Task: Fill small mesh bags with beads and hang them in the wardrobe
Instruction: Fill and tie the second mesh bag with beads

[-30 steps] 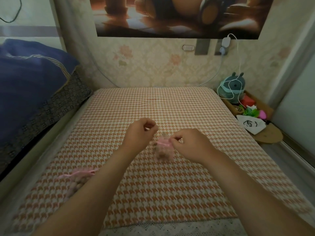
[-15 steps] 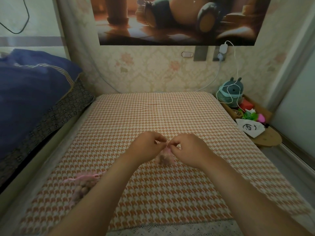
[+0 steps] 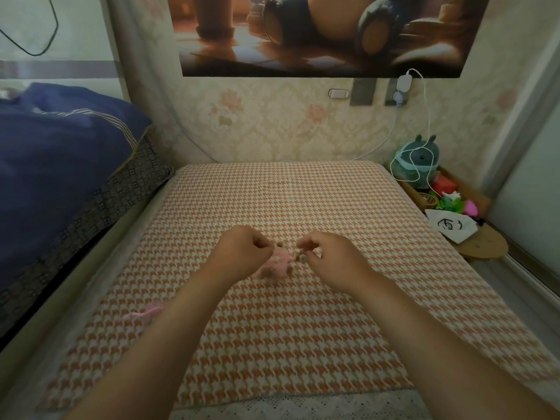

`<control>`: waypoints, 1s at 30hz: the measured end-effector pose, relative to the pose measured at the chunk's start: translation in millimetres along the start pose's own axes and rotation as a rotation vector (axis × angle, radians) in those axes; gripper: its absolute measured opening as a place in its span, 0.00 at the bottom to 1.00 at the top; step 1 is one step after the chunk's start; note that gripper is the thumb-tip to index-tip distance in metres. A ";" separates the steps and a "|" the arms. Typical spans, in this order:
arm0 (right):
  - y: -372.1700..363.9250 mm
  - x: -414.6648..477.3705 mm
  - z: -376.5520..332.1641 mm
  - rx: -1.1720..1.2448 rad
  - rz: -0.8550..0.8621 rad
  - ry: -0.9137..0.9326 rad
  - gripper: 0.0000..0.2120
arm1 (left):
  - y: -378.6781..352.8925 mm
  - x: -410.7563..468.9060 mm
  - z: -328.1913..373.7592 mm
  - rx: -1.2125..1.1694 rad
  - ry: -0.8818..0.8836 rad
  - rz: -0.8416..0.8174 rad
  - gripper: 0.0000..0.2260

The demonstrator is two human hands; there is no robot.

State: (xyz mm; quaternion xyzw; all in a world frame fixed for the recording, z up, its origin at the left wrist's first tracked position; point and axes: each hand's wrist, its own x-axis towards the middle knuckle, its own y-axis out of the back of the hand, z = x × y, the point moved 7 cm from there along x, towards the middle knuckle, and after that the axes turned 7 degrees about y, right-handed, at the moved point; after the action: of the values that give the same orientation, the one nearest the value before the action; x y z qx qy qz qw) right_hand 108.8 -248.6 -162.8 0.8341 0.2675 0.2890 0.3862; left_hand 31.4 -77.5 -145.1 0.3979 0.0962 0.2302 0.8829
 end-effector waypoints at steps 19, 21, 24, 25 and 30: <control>-33.4 26.1 -5.3 0.003 0.061 -0.054 0.07 | 5.9 -0.4 -16.9 0.049 -0.038 -0.125 0.14; -18.6 27.7 -19.0 0.158 0.170 -0.029 0.06 | 6.1 0.1 -17.8 0.027 -0.028 -0.135 0.14; -9.0 27.0 -41.5 0.273 0.212 0.043 0.07 | 4.9 1.4 -18.9 0.006 -0.012 -0.140 0.14; -10.4 26.3 -46.5 0.265 0.193 0.068 0.07 | 5.2 1.6 -19.2 0.001 -0.006 -0.135 0.13; -23.5 23.6 -54.6 0.148 0.072 0.140 0.05 | 6.9 -1.6 -18.6 -0.023 -0.012 -0.118 0.11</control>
State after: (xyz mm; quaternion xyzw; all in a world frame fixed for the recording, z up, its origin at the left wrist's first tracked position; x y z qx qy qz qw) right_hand 82.2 -193.0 -145.8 0.8473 0.2842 0.3398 0.2931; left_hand 21.1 -62.0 -152.4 0.3828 0.1114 0.1764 0.8999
